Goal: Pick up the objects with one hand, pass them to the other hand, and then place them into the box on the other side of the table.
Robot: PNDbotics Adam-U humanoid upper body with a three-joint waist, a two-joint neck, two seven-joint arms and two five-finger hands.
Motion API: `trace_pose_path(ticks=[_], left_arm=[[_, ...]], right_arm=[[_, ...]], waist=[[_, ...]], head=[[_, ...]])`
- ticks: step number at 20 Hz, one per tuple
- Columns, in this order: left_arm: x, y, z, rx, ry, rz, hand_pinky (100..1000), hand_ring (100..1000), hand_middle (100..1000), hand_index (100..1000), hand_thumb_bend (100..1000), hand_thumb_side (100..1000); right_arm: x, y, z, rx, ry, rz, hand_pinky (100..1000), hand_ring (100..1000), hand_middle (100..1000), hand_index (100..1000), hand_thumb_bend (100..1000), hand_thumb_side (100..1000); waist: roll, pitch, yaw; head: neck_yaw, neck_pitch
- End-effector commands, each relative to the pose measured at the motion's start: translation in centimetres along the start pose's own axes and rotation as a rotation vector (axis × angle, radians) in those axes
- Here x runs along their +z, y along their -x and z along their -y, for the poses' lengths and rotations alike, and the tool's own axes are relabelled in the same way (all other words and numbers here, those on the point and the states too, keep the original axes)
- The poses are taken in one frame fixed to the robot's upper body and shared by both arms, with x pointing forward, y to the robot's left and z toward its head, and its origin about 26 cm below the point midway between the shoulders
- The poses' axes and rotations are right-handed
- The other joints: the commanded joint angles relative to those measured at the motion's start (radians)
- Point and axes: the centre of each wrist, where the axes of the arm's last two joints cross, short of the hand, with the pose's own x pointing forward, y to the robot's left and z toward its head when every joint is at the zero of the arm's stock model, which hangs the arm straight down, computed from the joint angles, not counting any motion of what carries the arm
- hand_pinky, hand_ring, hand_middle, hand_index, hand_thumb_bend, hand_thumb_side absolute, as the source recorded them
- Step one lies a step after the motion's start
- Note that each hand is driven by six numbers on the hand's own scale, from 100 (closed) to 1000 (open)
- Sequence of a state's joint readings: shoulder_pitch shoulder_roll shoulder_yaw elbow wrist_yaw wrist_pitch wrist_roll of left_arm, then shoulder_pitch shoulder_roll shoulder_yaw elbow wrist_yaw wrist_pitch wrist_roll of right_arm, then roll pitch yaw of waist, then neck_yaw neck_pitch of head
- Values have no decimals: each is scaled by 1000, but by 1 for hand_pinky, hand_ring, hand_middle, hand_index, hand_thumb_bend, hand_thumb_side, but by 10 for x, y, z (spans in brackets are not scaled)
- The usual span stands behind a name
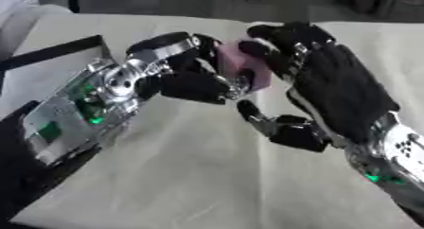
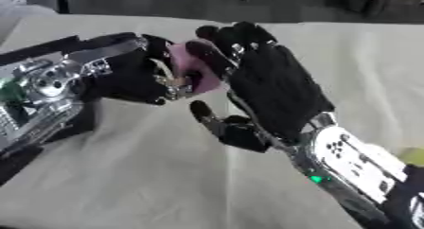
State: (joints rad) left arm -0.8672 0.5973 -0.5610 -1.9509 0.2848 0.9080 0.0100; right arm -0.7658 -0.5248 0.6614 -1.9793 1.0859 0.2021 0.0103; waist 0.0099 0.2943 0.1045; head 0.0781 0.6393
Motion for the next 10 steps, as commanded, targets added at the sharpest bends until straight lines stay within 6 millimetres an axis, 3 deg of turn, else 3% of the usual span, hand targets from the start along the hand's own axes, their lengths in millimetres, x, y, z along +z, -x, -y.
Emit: trace_pose_path(ticks=[1,5,10], left_arm=[[6,0,-11,-23,-58,-1,757,483,354,347,100,300],[9,11,-18,-27,-90,-35,758,483,350,346,100,281],[13,34,-32,-25,-171,-94,758,483,350,346,100,285]], right_arm=[[-1,3,9,37,-5,5,849,826,885,919,287,450],[0,4,8,50,-26,-1,855,840,921,936,270,470],[3,7,7,53,-41,-3,862,845,912,926,302,414]], waist=[[-1,-26,0],[-3,-26,-1],[-5,-26,-2]], head=[[2,-4],[2,-4],[3,-3]])
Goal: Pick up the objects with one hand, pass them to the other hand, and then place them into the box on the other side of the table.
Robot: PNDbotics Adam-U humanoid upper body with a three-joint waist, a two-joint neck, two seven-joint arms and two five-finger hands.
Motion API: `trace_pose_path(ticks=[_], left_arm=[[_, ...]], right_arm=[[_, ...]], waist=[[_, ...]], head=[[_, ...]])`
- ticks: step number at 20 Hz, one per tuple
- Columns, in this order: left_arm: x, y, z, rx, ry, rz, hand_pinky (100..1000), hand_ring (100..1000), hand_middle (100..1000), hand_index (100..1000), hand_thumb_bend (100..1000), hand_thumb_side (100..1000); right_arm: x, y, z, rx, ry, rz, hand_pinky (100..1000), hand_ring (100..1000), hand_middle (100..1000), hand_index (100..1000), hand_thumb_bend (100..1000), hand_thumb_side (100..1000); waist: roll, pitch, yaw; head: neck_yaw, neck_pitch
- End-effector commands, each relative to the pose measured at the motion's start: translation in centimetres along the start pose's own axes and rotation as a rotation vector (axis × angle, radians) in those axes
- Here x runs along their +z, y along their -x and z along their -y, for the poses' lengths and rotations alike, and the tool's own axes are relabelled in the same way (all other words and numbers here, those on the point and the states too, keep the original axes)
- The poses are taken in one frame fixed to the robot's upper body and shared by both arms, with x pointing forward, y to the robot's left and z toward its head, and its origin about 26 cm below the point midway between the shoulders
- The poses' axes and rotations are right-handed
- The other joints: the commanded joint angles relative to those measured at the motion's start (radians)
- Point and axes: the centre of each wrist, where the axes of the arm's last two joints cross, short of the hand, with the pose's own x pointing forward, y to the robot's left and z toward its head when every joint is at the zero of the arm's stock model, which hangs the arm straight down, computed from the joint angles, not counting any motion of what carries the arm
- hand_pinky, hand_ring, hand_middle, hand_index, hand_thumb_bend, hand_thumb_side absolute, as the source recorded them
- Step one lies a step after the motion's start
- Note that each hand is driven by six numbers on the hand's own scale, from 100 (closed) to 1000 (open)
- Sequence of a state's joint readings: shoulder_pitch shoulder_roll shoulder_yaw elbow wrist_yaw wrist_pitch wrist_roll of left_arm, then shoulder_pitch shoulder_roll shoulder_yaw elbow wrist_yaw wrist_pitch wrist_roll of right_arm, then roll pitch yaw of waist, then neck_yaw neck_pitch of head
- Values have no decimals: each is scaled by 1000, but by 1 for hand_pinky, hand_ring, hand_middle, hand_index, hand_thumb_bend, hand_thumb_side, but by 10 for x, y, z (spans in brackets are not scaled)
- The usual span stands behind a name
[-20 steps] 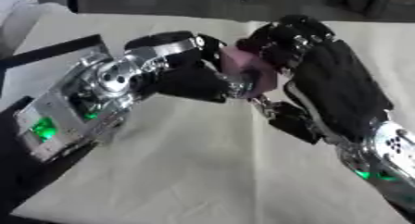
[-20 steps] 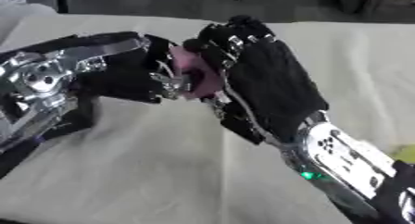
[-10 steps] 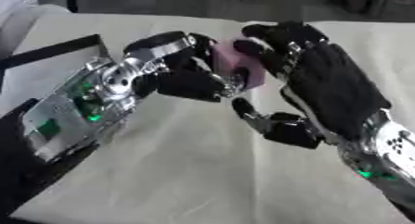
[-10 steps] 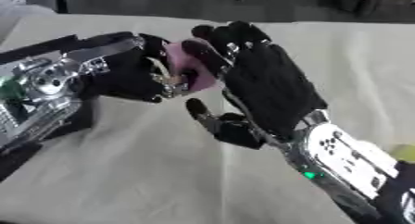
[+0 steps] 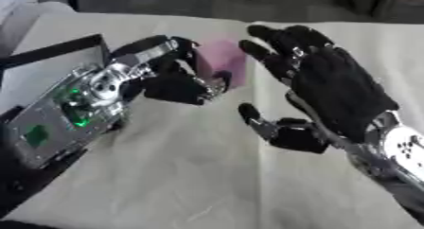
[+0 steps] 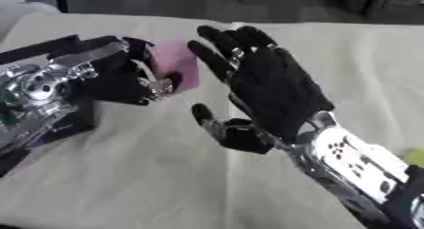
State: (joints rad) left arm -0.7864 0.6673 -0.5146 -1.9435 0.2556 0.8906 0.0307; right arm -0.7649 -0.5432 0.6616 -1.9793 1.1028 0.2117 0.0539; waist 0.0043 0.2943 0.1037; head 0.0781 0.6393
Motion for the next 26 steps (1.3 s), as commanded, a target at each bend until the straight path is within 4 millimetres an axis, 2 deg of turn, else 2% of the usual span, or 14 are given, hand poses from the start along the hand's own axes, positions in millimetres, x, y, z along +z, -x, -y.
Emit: trace_pose_path(ticks=[1,3,8,13,19,26], left_arm=[[5,10,-22,-16,-106,-20,759,483,351,347,100,292],[7,21,-32,-12,-171,-34,768,488,356,354,100,329],[18,57,-60,-10,-342,-78,774,489,358,353,100,333],[29,88,-81,-18,-485,-158,772,491,359,355,100,320],[32,120,-95,-6,-597,-251,776,504,372,371,100,318],[31,153,-104,-5,-678,-370,773,526,416,427,100,233]], right_arm=[[2,5,7,23,6,6,863,845,910,921,316,392],[5,9,7,19,-7,3,864,840,898,911,333,359],[17,26,5,-7,-44,-52,859,823,862,876,339,312],[32,51,9,-2,-13,-155,852,805,854,870,335,284],[54,84,16,17,27,-342,840,782,848,865,321,271],[78,115,29,99,120,-521,834,769,841,860,329,228]], waist=[[0,-26,-1],[-2,-26,-1],[-9,-24,-1],[-15,-20,0],[-26,-16,0],[-39,-10,-7]], head=[[4,-4],[5,-4],[19,-11],[69,-18],[120,-28],[155,-37]])
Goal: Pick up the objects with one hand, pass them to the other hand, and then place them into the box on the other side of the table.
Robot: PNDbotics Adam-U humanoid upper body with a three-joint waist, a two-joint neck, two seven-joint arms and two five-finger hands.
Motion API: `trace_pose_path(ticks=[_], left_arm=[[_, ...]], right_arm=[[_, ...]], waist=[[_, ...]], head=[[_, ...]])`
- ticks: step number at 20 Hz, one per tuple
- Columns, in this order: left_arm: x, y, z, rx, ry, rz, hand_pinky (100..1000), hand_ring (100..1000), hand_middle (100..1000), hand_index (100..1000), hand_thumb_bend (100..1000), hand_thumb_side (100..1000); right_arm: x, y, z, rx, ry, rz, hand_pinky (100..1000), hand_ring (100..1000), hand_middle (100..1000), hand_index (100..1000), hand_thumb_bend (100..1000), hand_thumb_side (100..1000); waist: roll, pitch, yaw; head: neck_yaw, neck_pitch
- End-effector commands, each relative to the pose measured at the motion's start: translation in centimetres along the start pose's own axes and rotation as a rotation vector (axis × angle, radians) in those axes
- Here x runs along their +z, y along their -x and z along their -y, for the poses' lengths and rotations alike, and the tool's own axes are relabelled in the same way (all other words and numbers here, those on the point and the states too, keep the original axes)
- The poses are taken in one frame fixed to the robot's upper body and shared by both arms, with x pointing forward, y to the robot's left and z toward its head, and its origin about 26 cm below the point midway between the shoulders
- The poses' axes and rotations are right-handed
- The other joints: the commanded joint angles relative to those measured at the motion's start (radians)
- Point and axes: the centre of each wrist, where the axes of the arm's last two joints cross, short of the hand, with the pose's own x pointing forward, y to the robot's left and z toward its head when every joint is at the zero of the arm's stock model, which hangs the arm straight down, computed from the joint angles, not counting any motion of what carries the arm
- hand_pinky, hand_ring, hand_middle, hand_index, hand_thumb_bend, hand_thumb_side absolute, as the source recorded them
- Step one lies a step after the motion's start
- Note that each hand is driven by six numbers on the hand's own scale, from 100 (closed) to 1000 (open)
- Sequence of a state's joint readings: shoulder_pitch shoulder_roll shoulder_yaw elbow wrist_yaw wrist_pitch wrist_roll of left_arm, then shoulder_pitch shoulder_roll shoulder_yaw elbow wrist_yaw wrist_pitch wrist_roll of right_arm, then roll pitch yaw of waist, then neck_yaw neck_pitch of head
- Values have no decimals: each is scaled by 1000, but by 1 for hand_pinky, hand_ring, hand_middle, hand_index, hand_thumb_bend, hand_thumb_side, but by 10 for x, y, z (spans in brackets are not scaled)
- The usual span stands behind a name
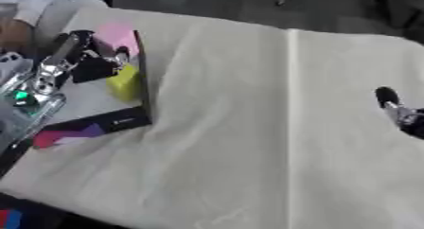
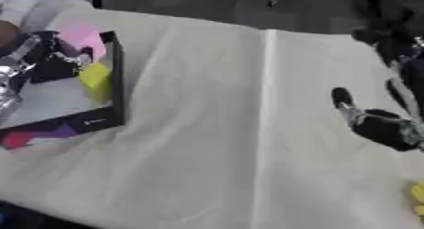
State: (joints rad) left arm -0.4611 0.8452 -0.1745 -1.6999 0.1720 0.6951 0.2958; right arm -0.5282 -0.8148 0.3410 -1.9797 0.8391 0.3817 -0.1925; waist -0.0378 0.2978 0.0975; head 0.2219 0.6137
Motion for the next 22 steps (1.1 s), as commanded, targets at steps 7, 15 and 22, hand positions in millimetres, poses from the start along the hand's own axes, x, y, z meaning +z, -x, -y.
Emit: trace_pose_path(ticks=[7,15,22], left_arm=[[-10,25,-20,-86,-103,-113,862,676,615,674,100,100],[-11,36,-24,-241,-110,-192,1000,906,824,904,597,458],[-9,20,-36,-223,-178,-149,1000,875,811,883,304,490]], right_arm=[[1,33,23,83,145,-131,826,759,839,858,328,208],[9,45,25,116,175,-194,823,755,836,856,325,200],[13,52,26,130,193,-235,819,750,835,855,321,196]], waist=[[-1,-8,-4],[-2,-5,-5],[1,-8,-6]], head=[[21,-16],[10,-17],[-19,-12]])
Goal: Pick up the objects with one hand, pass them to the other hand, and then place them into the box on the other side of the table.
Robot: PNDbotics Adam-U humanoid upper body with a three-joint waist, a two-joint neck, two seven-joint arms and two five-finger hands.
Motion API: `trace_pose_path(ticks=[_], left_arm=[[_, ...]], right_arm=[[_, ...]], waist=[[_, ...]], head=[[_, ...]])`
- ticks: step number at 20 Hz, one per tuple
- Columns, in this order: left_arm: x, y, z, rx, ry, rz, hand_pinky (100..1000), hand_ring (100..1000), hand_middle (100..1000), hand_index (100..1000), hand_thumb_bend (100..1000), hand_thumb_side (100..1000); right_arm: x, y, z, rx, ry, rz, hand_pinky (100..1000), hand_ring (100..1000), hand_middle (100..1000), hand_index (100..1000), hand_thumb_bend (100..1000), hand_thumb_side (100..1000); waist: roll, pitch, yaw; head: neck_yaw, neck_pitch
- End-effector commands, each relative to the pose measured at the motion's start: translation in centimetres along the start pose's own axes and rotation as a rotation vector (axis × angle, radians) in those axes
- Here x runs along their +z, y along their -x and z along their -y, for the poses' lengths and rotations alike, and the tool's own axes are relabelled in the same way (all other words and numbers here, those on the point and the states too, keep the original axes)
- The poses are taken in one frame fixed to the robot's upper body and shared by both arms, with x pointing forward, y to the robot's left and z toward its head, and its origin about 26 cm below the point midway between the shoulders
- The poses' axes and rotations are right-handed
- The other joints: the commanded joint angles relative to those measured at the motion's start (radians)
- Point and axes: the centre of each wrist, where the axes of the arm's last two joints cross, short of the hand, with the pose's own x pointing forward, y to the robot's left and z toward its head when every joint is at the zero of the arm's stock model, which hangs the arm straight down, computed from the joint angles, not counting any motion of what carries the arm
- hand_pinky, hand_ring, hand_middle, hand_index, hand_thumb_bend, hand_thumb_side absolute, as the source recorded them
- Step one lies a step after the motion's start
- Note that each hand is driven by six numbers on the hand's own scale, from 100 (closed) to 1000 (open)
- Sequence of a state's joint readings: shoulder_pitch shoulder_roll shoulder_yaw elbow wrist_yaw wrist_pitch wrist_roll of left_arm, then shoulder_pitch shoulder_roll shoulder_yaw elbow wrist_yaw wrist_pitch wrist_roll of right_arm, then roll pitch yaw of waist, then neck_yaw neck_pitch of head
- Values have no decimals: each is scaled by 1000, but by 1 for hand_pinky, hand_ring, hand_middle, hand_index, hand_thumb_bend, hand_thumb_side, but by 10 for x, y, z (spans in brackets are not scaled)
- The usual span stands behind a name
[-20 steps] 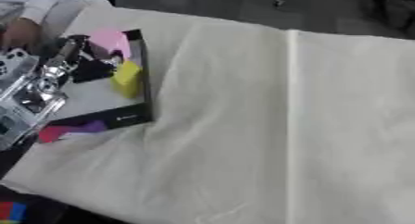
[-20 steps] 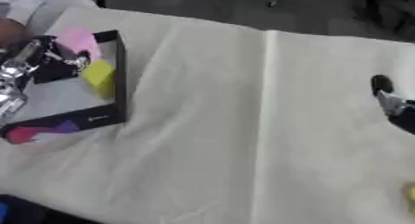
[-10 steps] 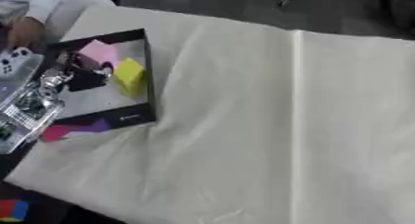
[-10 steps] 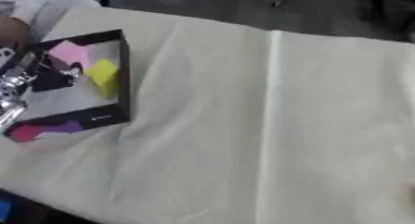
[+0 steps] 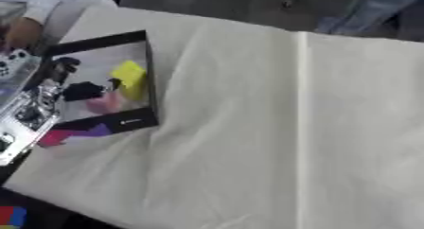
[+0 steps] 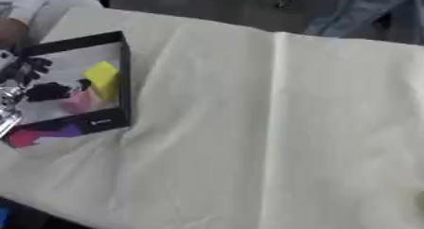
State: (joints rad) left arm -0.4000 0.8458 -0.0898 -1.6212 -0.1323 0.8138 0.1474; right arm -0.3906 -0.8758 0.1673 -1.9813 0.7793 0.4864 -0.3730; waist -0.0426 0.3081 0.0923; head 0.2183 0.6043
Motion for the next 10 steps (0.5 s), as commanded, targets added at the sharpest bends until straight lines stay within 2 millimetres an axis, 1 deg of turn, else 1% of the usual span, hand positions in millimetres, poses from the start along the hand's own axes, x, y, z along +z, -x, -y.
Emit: trace_pose_path(ticks=[1,2,3,4,6,7,9,10], left_arm=[[5,-14,-26,35,-99,60,1000,867,810,875,247,491],[9,-18,-29,59,-121,84,1000,858,805,868,215,496],[12,-22,-31,85,-139,106,1000,830,783,836,112,523],[16,-26,-34,117,-154,129,988,813,774,819,100,538],[26,-35,-39,190,-181,185,936,768,738,783,100,565],[33,-40,-40,239,-187,232,901,735,705,750,100,622],[49,-51,-40,354,-171,352,876,699,684,730,100,627],[57,-55,-39,407,-157,420,874,697,696,732,100,634]], right_arm=[[-6,7,12,33,45,1,820,751,836,856,322,197],[-5,8,12,37,45,-5,820,751,835,856,322,196],[-5,9,12,39,45,-10,819,749,835,855,321,196],[-5,10,12,41,47,-15,818,748,835,855,318,195],[-5,13,13,41,53,-27,815,743,834,854,311,198],[-5,14,14,39,53,-36,808,734,833,854,294,211],[-3,17,14,12,19,-72,799,717,833,852,269,223],[-2,19,14,-12,-14,-90,799,717,835,852,261,236]], waist=[[6,-18,-1],[6,-19,-1],[6,-19,-1],[7,-19,-2],[9,-20,-3],[11,-19,-3],[13,-19,-5],[13,-18,-6]], head=[[-23,-2],[-37,0],[-48,2],[-60,4],[-84,6],[-98,6],[-131,8],[-145,9]])
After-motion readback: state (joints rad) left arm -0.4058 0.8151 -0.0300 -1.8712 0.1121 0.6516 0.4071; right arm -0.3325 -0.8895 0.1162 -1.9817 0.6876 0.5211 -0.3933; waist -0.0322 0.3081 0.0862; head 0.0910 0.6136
